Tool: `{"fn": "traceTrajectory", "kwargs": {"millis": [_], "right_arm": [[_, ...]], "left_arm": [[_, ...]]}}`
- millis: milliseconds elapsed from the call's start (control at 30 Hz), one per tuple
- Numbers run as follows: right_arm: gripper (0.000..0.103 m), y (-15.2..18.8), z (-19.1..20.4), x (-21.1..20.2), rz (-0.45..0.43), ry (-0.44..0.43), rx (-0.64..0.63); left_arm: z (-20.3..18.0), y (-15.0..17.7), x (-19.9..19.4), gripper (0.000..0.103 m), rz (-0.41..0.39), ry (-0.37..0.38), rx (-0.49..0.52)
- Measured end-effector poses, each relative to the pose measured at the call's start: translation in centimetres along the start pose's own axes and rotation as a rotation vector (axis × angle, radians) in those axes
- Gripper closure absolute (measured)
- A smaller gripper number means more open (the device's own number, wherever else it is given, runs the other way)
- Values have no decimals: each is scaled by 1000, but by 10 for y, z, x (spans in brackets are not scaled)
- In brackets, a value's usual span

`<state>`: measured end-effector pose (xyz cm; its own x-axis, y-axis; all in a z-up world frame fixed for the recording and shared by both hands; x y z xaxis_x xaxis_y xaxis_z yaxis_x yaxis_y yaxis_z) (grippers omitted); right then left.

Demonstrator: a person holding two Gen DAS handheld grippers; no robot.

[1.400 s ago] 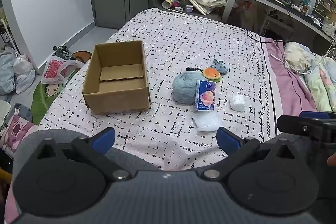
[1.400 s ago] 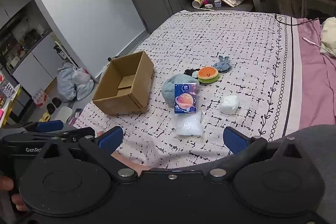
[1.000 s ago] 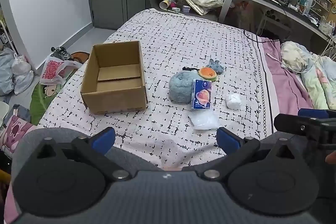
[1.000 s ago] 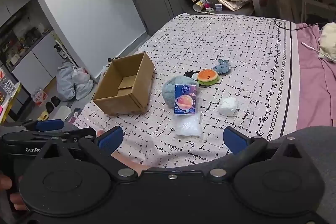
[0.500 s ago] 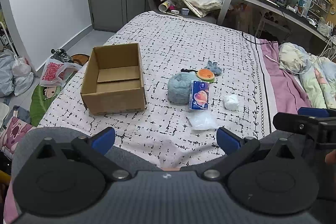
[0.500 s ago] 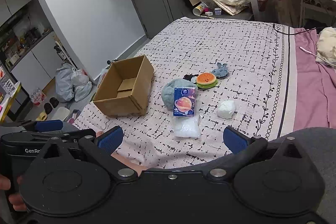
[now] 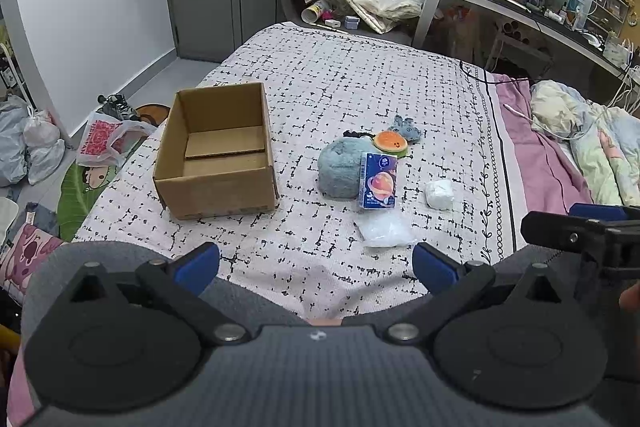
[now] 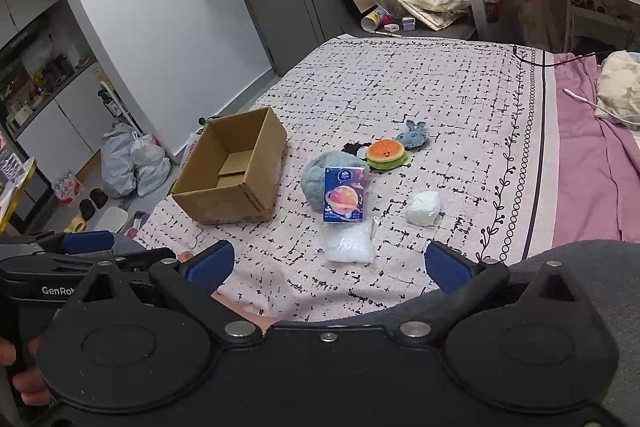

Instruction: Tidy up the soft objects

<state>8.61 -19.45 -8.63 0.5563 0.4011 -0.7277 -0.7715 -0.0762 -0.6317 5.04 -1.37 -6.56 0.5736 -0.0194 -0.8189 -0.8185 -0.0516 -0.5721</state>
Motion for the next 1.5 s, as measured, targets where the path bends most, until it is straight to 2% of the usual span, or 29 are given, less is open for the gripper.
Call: {"fn": "traceTrajectory", "kwargs": {"millis": [1500], "right_arm": [[0, -1, 1, 2, 4, 2, -12]], "left_arm": [[-1, -4, -1, 1, -14, -1, 0]]}}
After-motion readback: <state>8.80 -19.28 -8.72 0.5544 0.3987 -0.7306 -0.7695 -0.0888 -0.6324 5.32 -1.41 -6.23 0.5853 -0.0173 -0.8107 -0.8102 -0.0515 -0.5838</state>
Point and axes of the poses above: each gripper's, at about its wrist camera, not at the fingertips, and x roughly the way its jaws point, z to its left, y to its underside, the point moved 10 cm from there along x, roughly the way its jaws point, and after that the axes turned 6 degrees about z, right-handed, at the moved point
